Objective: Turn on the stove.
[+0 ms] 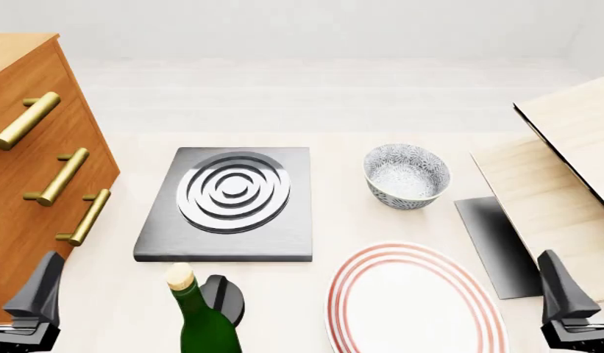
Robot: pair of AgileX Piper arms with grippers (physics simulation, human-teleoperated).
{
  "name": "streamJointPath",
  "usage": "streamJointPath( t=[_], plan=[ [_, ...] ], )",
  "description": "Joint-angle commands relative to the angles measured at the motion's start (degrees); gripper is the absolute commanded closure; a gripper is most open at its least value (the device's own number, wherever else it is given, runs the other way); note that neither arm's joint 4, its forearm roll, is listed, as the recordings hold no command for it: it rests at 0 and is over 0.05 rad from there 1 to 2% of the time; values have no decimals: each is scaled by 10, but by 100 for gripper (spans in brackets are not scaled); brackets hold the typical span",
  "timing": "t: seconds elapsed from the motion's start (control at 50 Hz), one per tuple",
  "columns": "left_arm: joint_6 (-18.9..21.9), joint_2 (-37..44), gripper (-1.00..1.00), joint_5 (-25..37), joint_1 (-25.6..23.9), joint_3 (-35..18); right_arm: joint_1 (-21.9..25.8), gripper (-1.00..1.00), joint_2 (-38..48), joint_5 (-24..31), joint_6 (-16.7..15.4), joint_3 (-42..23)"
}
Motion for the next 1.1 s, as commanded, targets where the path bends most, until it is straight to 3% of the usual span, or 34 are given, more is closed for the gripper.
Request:
streamJointPath(
  t=[0.02,0.06,0.12,0.18,0.34,0.36,0.4,0.48,0.7,0.88,1.0,1.1],
  plan=[
    [0,-1,-100,5,0,-5,-17,-100,-8,18,87,-3],
    [0,0,-100,5,0,-4,-16,-100,-10,28,67,-11],
    [0,-1,-100,5,0,-4,-27,-100,-6,44,69,-29],
    [0,-1,-100,7,0,-6,-16,-100,-17,67,37,-50],
    [0,-1,-100,7,0,-6,-7,-100,3,108,41,-109],
    [0,-1,-100,7,0,-6,-7,-100,4,108,41,-109],
    [0,0,-100,4,0,-4,8,-100,28,102,11,-121],
    [0,-1,-100,5,0,-4,11,-100,66,100,29,-154],
    [0,0,-100,4,0,-3,51,-100,190,53,-4,-184],
    [0,0,-100,4,0,-3,119,-100,314,28,-42,-229],
    [0,0,-100,4,0,-3,133,-100,372,26,-33,-266],
    [0,0,-100,4,0,-3,136,-100,410,16,-48,-281]
  ],
)
